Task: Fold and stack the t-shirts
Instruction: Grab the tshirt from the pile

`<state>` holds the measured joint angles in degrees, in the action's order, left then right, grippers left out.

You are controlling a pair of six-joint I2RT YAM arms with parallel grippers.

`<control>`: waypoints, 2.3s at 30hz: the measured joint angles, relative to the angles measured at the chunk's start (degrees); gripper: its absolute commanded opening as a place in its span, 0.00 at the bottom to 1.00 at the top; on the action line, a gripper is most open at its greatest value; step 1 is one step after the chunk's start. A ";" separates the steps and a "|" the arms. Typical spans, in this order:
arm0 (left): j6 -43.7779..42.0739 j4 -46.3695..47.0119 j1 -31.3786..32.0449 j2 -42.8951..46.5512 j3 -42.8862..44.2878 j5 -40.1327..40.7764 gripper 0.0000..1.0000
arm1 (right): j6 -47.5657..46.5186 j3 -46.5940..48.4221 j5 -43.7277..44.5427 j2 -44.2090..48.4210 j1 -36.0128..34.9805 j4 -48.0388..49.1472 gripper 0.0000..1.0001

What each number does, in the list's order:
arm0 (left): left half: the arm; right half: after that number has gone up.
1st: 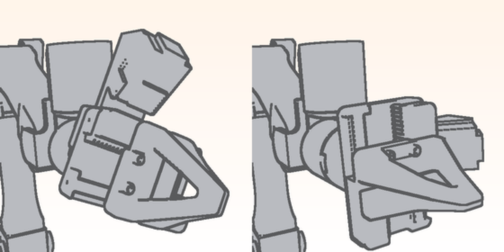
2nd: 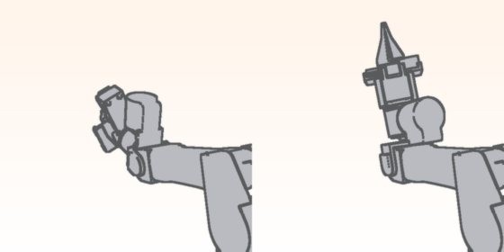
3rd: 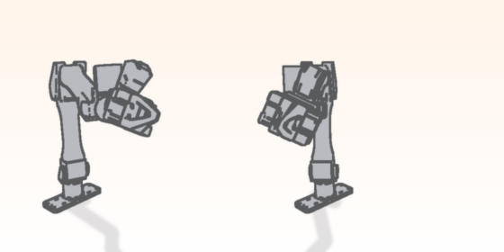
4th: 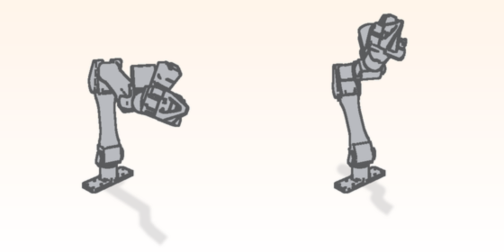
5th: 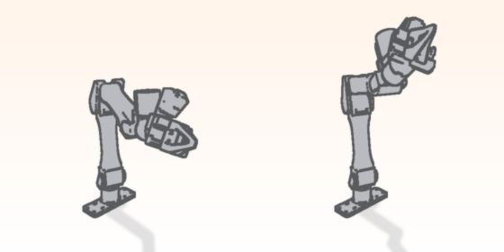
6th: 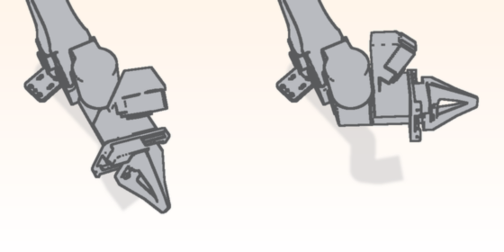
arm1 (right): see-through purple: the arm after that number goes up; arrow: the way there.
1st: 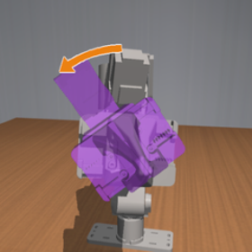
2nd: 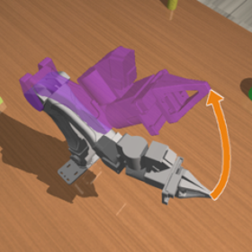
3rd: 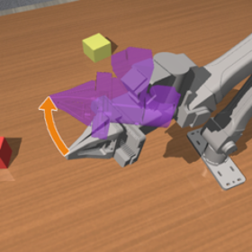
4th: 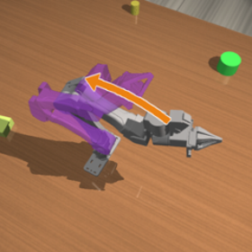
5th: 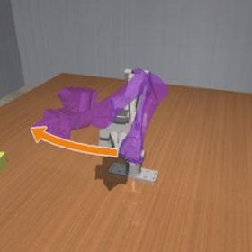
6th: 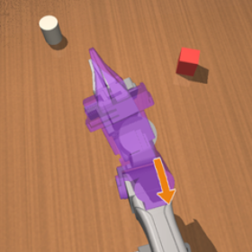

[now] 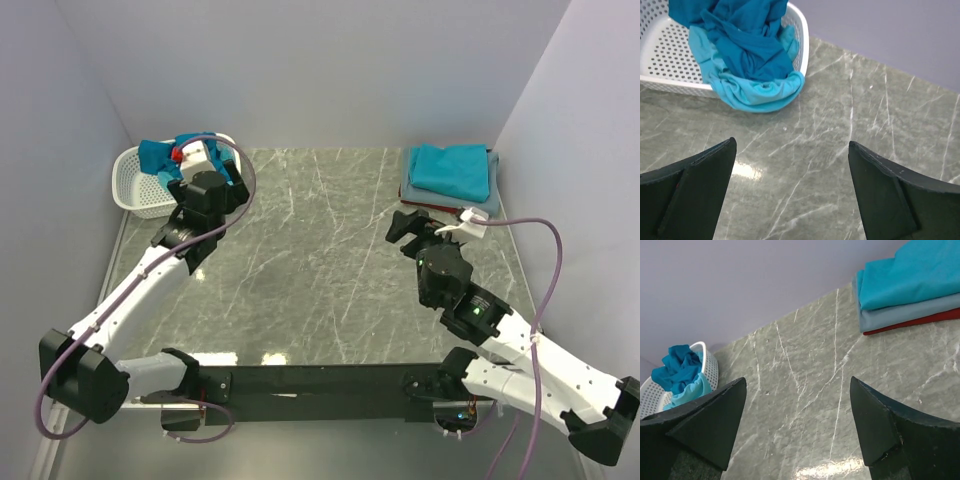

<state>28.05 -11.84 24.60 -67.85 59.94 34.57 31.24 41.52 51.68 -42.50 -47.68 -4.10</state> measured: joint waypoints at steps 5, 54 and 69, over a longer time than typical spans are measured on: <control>0.02 -0.68 0.00 -0.15 -0.07 -2.40 0.99 | 0.46 -0.55 0.02 2.91 0.00 -1.11 0.90; -10.82 2.73 -23.93 -64.92 55.19 -16.00 0.67 | -8.79 -6.36 -12.81 3.91 0.09 7.87 0.91; -8.46 4.98 -23.61 -48.61 42.40 -19.82 0.00 | -9.09 -7.15 -13.62 6.36 0.11 9.73 0.91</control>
<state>19.59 -6.85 0.99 -116.46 102.35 14.74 22.15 34.37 38.06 -36.14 -47.57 5.63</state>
